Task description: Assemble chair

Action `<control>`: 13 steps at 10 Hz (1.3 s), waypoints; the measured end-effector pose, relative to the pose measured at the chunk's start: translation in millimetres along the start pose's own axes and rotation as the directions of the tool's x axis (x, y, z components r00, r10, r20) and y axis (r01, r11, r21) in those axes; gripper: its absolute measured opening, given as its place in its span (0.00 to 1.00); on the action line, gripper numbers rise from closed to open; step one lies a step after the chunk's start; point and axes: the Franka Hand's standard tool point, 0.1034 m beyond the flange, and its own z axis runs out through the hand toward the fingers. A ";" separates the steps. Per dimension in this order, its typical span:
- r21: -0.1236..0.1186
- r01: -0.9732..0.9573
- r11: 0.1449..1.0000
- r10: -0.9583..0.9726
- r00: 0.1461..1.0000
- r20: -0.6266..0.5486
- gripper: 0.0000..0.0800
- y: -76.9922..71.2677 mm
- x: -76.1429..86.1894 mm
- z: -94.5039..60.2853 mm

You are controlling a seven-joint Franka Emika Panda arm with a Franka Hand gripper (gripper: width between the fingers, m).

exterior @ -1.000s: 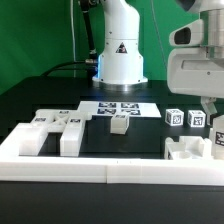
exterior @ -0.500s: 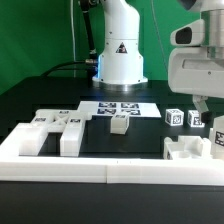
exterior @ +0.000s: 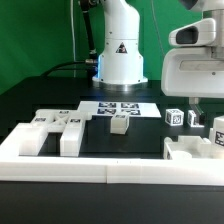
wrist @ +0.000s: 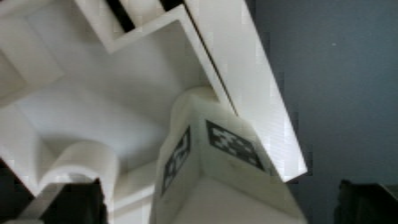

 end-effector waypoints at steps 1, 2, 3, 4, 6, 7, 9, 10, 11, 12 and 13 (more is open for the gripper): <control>-0.001 0.102 0.995 -0.102 0.995 0.000 0.81 0.0 0.5 -0.3; -0.001 0.208 0.978 -0.208 0.978 0.000 0.81 0.7 1.6 -0.8; -0.001 0.297 0.955 -0.297 0.955 0.002 0.81 1.0 1.8 -0.7; -0.001 0.353 0.936 -0.352 0.936 0.010 0.81 0.6 1.2 -0.8; -0.006 0.453 0.891 -0.453 0.891 0.009 0.81 0.2 2.1 -1.6; -0.009 0.504 0.864 -0.504 0.864 0.010 0.81 1.2 2.6 -1.6; -0.009 0.568 0.823 -0.568 0.823 0.011 0.81 3.4 3.5 -1.4; -0.009 0.564 0.826 -0.564 0.826 0.011 0.81 4.9 4.1 -1.2; -0.009 0.549 0.836 -0.549 0.836 0.011 0.74 4.5 3.9 -1.2; -0.009 0.539 0.842 -0.539 0.842 0.011 0.74 4.7 4.0 -1.2; -0.010 0.539 0.842 -0.539 0.842 0.011 0.55 4.8 4.0 -1.2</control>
Offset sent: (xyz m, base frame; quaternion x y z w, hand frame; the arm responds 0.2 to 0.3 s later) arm 0.0089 0.0068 0.0004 0.0035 -0.0255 -0.2462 0.9689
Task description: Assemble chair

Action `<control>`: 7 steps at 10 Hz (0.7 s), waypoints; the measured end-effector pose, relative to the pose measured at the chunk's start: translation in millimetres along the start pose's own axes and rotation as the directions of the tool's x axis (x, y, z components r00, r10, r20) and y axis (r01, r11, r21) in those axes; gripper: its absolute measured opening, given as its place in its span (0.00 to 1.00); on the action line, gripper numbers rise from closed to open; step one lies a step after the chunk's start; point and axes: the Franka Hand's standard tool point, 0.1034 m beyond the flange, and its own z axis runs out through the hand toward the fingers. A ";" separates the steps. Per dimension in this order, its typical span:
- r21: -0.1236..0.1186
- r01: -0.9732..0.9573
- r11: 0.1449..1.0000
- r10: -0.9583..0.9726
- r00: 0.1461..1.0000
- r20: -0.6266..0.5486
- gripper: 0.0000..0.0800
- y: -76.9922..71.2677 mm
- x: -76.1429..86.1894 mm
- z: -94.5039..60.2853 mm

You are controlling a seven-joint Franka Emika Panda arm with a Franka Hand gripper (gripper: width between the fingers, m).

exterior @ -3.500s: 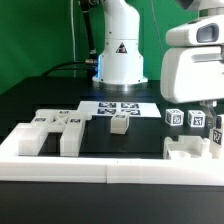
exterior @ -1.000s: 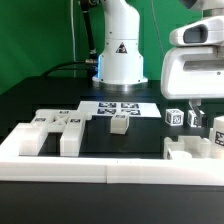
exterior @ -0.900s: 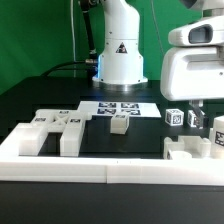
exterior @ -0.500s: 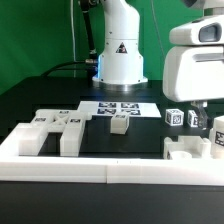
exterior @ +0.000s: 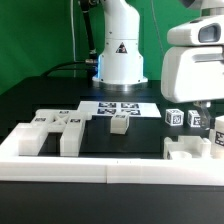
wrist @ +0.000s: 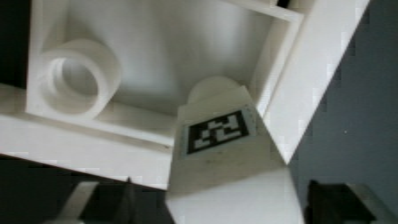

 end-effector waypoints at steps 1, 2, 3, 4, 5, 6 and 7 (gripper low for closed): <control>0.000 -0.006 1.000 0.006 1.000 0.000 0.37 -0.1 0.0 0.0; 0.002 -0.128 0.992 0.128 0.992 0.000 0.36 -0.8 0.2 0.0; 0.002 -0.190 0.982 0.190 0.982 0.000 0.36 -0.8 0.2 0.0; 0.003 -0.245 0.969 0.245 0.969 0.000 0.36 -0.8 0.2 -0.1; 0.003 -0.330 0.944 0.330 0.944 0.000 0.36 -0.8 0.3 -0.1; 0.003 -0.391 0.920 0.391 0.920 0.000 0.36 -0.6 0.2 -0.1; 0.004 -0.518 0.856 0.518 0.856 0.001 0.36 0.5 0.1 -0.2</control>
Offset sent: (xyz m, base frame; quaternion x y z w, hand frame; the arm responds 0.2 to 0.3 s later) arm 0.0000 0.0000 0.0000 0.0000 0.0000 0.1296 0.9916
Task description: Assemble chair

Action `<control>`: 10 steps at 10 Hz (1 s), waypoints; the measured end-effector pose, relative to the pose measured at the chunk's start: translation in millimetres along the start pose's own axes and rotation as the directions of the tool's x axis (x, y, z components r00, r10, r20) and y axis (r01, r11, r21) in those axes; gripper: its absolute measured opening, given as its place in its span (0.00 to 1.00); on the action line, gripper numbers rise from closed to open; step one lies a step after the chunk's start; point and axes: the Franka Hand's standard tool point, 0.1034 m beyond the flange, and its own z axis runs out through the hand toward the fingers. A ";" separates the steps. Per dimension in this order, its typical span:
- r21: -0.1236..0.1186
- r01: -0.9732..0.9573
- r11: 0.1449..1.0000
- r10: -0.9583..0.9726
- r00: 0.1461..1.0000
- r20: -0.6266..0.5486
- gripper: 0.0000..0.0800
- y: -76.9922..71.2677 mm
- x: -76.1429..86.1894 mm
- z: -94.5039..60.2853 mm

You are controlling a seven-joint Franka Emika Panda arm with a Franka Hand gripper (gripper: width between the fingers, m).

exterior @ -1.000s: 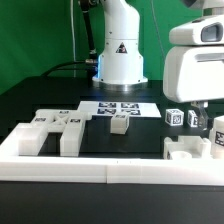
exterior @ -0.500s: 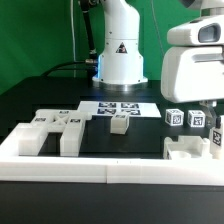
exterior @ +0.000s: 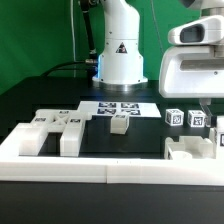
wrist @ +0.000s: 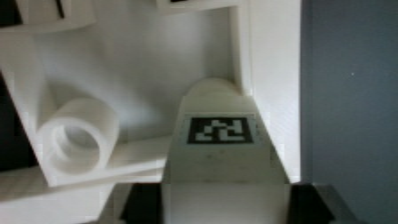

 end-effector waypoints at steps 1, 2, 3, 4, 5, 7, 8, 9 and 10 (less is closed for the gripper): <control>-0.001 -0.137 0.991 0.137 0.991 0.001 0.36 1.3 0.3 0.0; 0.000 -0.238 0.971 0.238 0.971 -0.001 0.36 0.4 0.1 0.7; 0.006 -0.341 0.940 0.341 0.940 -0.001 0.36 -1.1 0.2 1.3; 0.008 -0.448 0.894 0.448 0.894 0.000 0.36 -1.7 0.7 1.3; 0.010 -0.499 0.867 0.499 0.867 0.003 0.36 -1.7 0.7 1.3; 0.009 -0.623 0.782 0.623 0.782 0.007 0.36 -3.8 -0.5 1.3; 0.009 -0.601 0.799 0.601 0.799 0.006 0.36 -3.7 -0.4 1.3; 0.009 -0.572 0.820 0.572 0.820 0.006 0.36 -3.7 -0.6 1.5; 0.009 -0.546 0.837 0.546 0.837 0.005 0.62 -3.5 -0.6 1.5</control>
Offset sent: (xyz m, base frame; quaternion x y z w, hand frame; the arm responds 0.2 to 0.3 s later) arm 0.0013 0.0068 -0.0241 -0.0163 -0.0219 0.3859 0.9221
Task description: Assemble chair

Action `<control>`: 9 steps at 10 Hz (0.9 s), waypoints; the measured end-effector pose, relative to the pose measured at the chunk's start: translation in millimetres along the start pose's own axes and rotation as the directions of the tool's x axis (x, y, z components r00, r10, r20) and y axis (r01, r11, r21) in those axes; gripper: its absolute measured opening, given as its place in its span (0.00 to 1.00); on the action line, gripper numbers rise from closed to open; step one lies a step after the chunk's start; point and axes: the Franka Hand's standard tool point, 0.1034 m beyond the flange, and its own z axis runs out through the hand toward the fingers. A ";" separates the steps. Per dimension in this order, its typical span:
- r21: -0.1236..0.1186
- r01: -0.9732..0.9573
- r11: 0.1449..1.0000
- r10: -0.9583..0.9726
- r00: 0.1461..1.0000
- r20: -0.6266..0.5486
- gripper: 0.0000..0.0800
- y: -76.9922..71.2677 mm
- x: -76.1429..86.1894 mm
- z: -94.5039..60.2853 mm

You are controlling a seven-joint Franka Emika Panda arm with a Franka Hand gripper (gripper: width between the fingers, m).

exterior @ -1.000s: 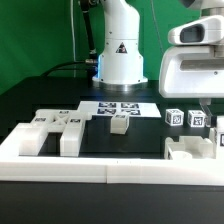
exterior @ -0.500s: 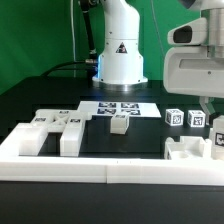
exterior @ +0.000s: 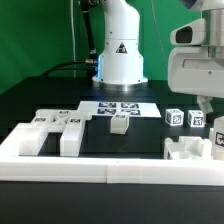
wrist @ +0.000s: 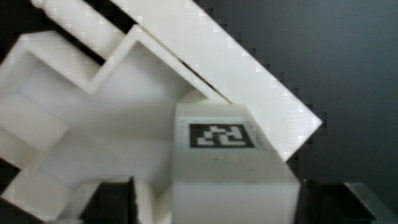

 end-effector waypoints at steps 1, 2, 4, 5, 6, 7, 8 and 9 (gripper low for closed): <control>0.000 0.048 0.999 -0.048 0.999 0.000 0.76 -0.4 -0.6 -0.1; -0.006 0.183 0.983 -0.183 0.983 -0.002 0.76 -1.0 -2.4 0.1; -0.009 0.374 0.927 -0.374 0.927 0.005 0.80 -3.3 -8.2 1.6; -0.006 0.463 0.886 -0.463 0.886 0.006 0.81 -4.9 -10.0 1.3; -0.005 0.550 0.835 -0.550 0.835 0.007 0.81 -5.0 -9.7 1.2; -0.004 0.623 0.783 -0.623 0.783 0.007 0.81 -4.6 -9.0 1.2; -0.004 0.699 0.715 -0.699 0.715 0.007 0.81 -4.3 -8.3 1.2; -0.003 0.748 0.664 -0.748 0.664 0.007 0.81 -4.7 -8.2 1.0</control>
Offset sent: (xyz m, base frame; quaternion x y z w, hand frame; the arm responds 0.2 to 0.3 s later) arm -0.0002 0.0160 -0.0029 -0.0203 -0.0119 -0.2936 0.9557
